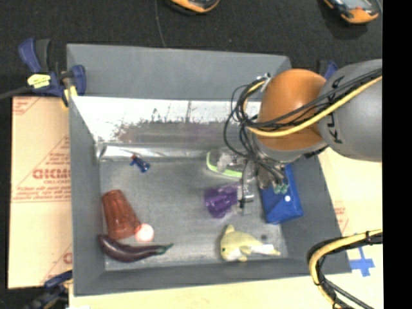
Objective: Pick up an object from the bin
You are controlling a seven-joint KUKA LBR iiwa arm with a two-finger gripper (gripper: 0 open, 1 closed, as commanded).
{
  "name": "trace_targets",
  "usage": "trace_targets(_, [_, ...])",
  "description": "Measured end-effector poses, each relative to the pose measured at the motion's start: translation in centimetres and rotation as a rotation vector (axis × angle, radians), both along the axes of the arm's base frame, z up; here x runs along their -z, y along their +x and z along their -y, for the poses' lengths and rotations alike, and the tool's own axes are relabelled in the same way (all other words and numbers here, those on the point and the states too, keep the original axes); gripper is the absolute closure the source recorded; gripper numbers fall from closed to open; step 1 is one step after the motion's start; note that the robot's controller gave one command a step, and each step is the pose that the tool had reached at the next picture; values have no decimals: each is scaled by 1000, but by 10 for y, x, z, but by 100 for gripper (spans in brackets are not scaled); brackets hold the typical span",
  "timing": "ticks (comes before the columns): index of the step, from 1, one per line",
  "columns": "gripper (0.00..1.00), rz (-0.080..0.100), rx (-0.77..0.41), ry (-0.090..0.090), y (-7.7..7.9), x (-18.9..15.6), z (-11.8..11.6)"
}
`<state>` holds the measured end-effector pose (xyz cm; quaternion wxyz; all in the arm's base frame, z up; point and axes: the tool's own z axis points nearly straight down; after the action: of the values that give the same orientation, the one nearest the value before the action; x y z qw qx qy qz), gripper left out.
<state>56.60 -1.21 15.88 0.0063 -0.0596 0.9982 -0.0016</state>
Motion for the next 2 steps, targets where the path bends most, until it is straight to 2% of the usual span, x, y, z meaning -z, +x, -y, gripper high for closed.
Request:
trace_targets(1, [0, -10, -18, 2, -3, 33, 2])
trace_targets(2, [0, -7, -49, 1, -2, 70, 10])
